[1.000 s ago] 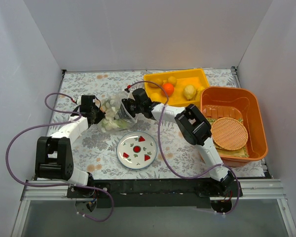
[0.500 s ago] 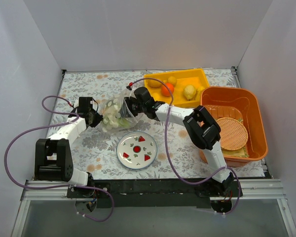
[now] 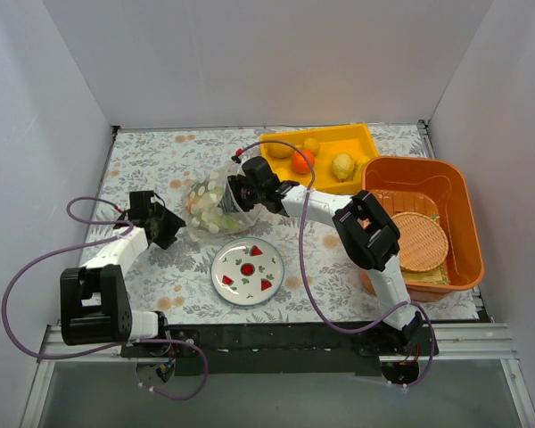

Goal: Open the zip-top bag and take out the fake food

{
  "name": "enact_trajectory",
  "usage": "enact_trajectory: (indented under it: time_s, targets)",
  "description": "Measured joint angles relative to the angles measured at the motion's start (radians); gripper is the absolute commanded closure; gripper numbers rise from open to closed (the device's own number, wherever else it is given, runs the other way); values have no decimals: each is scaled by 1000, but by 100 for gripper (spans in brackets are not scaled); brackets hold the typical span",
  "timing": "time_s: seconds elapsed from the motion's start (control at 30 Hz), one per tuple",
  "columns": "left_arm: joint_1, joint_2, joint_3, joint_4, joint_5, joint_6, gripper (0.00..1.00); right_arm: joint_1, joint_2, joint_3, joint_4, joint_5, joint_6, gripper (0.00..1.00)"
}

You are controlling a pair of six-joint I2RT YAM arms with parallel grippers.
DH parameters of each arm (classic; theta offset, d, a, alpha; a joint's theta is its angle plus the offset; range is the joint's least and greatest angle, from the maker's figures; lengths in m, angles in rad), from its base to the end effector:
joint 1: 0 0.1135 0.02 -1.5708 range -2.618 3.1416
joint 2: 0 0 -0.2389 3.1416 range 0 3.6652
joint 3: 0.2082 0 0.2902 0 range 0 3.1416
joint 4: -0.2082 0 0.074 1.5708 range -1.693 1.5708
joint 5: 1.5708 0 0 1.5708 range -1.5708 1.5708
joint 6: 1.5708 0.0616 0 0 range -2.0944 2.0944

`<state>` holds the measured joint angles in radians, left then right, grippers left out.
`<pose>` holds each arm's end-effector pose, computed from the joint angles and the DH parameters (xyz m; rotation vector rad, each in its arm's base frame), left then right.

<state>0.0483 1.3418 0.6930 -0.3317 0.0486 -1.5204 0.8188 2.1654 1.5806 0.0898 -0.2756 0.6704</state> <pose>0.3035 0.0117 0.1098 -1.8747 1.9066 -0.5939 0.3573 0.4065 0.1414 -0.3549 2.2455 1.1470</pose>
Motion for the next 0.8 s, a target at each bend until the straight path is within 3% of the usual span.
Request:
enact_trajectory:
  time_s: [0.4, 0.73, 0.8]
  targets:
    - [13, -150, -185, 92, 129, -68, 57, 1, 4, 37, -84, 58, -30, 99]
    - [13, -131, -213, 211, 161, -73, 68, 1, 37, 68, -96, 58, -35, 99]
    - [13, -125, -219, 228, 160, -73, 75, 1, 38, 69, -96, 57, -35, 99]
